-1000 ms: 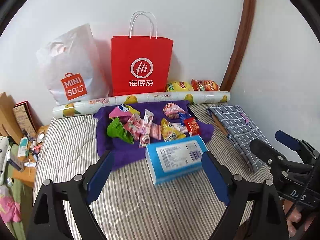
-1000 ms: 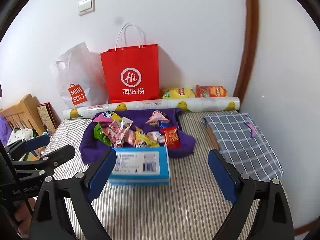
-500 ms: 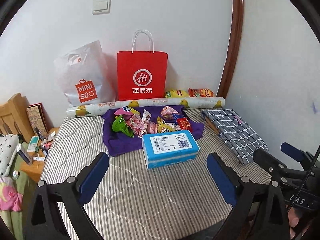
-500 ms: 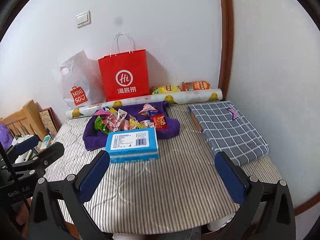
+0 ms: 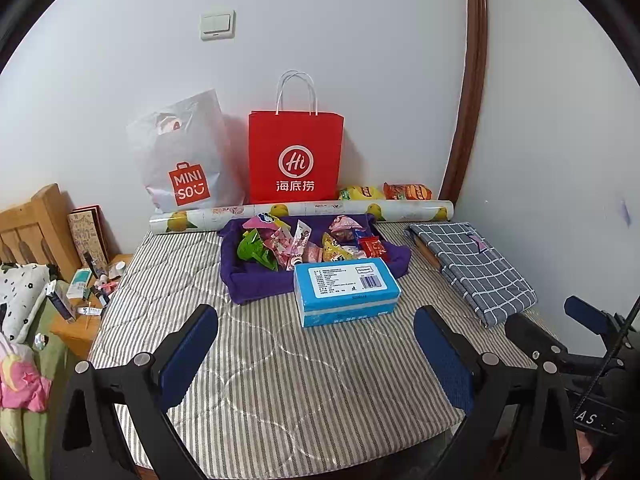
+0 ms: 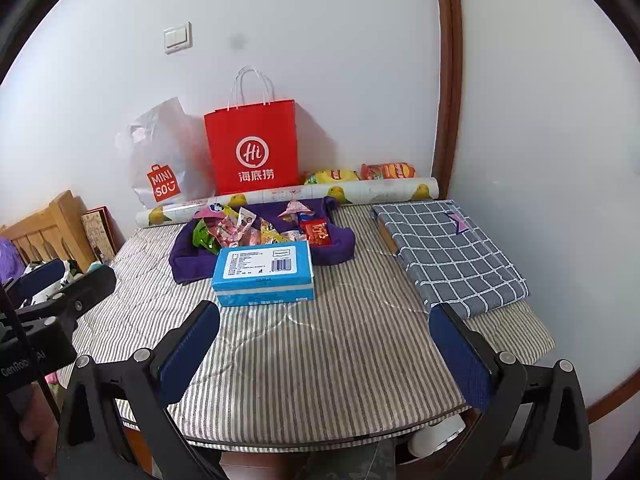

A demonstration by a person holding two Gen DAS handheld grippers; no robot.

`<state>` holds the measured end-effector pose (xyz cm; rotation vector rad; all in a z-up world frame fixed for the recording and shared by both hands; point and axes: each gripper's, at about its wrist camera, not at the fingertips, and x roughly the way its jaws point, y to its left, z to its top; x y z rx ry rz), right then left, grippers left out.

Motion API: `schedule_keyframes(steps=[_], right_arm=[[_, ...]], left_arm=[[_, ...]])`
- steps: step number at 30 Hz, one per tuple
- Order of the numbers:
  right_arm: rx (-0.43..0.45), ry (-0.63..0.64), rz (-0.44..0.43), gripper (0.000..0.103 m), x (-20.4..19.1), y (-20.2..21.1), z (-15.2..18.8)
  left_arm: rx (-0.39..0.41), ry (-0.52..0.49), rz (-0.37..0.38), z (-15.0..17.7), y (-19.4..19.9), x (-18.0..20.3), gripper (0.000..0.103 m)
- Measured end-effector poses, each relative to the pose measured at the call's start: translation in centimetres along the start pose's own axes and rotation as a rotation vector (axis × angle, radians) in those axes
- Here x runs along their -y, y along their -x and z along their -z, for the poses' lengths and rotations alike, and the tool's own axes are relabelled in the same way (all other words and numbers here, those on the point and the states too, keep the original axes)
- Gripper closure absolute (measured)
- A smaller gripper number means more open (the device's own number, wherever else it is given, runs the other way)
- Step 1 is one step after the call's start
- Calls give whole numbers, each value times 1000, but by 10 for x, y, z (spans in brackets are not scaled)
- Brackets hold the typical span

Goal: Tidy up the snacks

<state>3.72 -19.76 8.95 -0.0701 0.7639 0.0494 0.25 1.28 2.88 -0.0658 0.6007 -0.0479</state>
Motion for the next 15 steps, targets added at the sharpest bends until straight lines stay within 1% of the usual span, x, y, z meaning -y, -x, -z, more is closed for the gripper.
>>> schedule_keyframes(steps=[15], right_arm=[[15,2,-1,0,-4,7,2]], left_arm=[[5,-2,-6,0,2,0,4]])
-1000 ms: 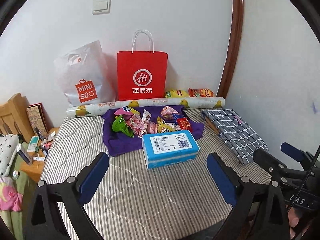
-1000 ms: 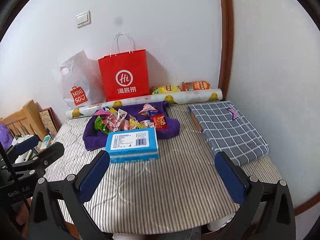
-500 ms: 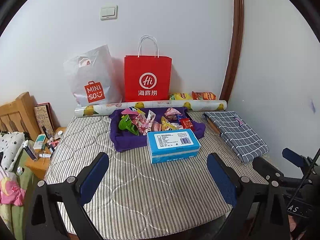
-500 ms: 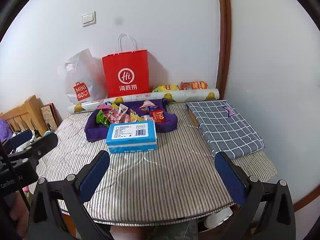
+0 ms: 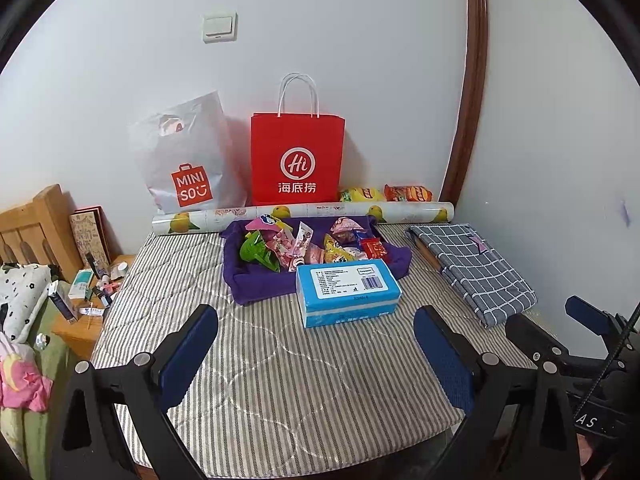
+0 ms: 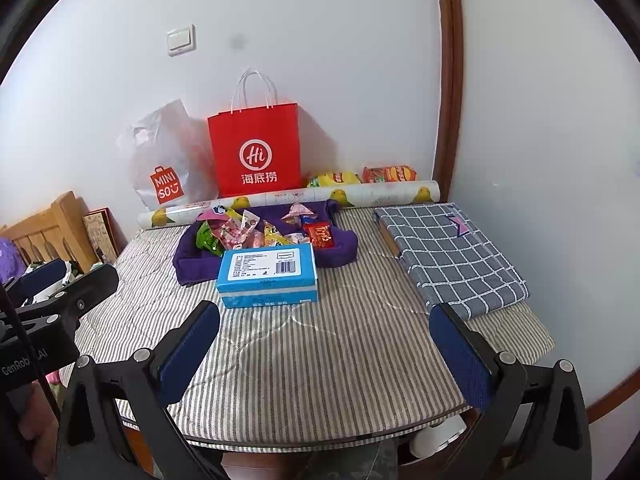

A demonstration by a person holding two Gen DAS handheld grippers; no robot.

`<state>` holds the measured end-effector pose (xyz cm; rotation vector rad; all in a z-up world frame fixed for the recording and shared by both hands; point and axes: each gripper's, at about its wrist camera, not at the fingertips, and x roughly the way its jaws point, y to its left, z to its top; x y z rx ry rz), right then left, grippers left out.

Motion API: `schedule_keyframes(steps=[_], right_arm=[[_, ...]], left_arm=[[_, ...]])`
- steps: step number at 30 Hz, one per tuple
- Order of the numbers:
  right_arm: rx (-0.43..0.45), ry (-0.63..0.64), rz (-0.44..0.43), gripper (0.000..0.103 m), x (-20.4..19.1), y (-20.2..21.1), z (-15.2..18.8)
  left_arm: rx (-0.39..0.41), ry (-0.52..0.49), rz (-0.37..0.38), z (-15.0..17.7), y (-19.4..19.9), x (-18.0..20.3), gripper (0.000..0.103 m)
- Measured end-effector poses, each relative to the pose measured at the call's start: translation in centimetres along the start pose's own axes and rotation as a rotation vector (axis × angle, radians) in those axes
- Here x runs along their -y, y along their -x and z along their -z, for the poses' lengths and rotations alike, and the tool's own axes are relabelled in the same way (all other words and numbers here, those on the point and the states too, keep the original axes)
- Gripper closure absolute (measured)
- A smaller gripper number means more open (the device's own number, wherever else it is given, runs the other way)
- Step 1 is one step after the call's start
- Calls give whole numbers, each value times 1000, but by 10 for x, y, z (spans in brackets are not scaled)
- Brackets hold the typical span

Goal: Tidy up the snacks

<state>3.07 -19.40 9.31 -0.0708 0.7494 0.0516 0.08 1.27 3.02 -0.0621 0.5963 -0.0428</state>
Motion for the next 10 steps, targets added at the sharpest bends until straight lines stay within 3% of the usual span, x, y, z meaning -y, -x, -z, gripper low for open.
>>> schedule_keyframes(steps=[10], right_arm=[[3,3,-2,0,-4,2,-1]], left_arm=[[8,4,-1,0,3,0,4]])
